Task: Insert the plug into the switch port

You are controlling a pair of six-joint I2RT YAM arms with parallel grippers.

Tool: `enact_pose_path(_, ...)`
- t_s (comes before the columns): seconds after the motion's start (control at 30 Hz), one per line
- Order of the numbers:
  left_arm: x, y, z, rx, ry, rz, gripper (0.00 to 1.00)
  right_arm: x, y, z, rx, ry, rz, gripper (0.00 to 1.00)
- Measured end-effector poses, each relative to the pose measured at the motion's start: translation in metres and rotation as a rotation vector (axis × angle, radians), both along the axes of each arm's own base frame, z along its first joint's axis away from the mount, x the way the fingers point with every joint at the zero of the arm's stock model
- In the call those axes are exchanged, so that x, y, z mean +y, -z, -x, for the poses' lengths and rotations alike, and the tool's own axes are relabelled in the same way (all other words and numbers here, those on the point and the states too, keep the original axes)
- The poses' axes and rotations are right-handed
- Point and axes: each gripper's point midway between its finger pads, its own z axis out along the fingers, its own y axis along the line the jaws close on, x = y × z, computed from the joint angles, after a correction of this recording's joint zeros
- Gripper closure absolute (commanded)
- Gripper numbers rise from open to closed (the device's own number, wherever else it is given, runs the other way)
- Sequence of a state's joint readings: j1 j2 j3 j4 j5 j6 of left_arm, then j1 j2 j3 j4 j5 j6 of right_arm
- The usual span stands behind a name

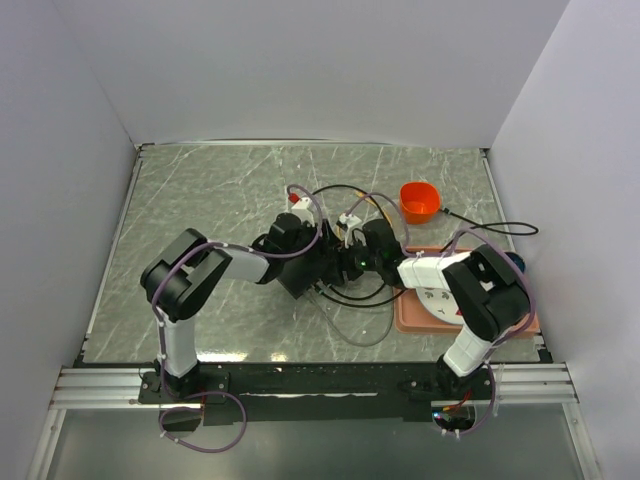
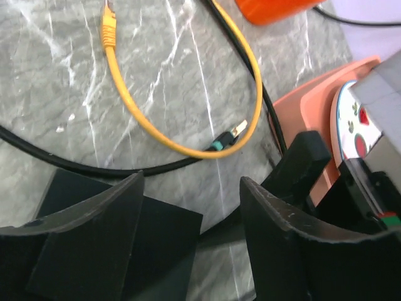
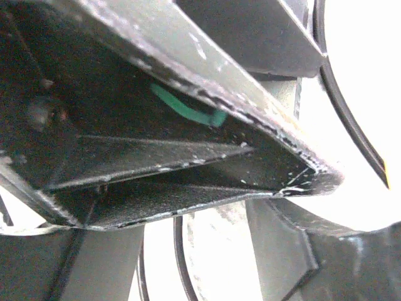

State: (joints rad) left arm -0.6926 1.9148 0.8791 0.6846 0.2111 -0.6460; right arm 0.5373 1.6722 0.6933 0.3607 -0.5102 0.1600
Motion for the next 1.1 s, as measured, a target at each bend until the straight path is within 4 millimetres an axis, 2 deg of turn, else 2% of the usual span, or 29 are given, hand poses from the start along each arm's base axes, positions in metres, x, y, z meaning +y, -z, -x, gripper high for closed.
enact_pose_path(0.17,0.010,-0.006,0.006,0.033,0.011,-0.035,0.12,0.000,-0.012,0.001,-0.054,-0.001,0.005,0.17)
enact_pose_path(0.23,0.015,-0.012,0.008,0.043,0.005,-0.044,0.01,-0.001,-0.022,-0.001,-0.085,0.006,0.006,0.15)
enact_pose_path(0.5,0.026,-0.056,0.007,-0.013,-0.016,-0.027,0.03,-0.001,-0.071,-0.009,-0.229,0.047,-0.028,0.08)
enact_pose_path(0.63,0.026,-0.071,0.000,-0.040,-0.018,-0.025,0.03,-0.013,-0.087,-0.020,-0.292,0.133,-0.004,0.09)
enact_pose_path(0.8,0.029,-0.072,-0.013,-0.040,-0.026,-0.043,0.03,-0.031,-0.082,-0.041,-0.295,0.252,0.086,0.17)
enact_pose_path(1.0,0.048,-0.050,-0.030,0.017,-0.062,-0.085,0.03,-0.049,-0.058,-0.085,-0.239,0.390,0.255,0.26)
enact_pose_path(1.1,0.049,-0.045,-0.021,0.057,-0.020,-0.085,0.03,-0.046,-0.052,-0.108,-0.239,0.427,0.282,0.31)
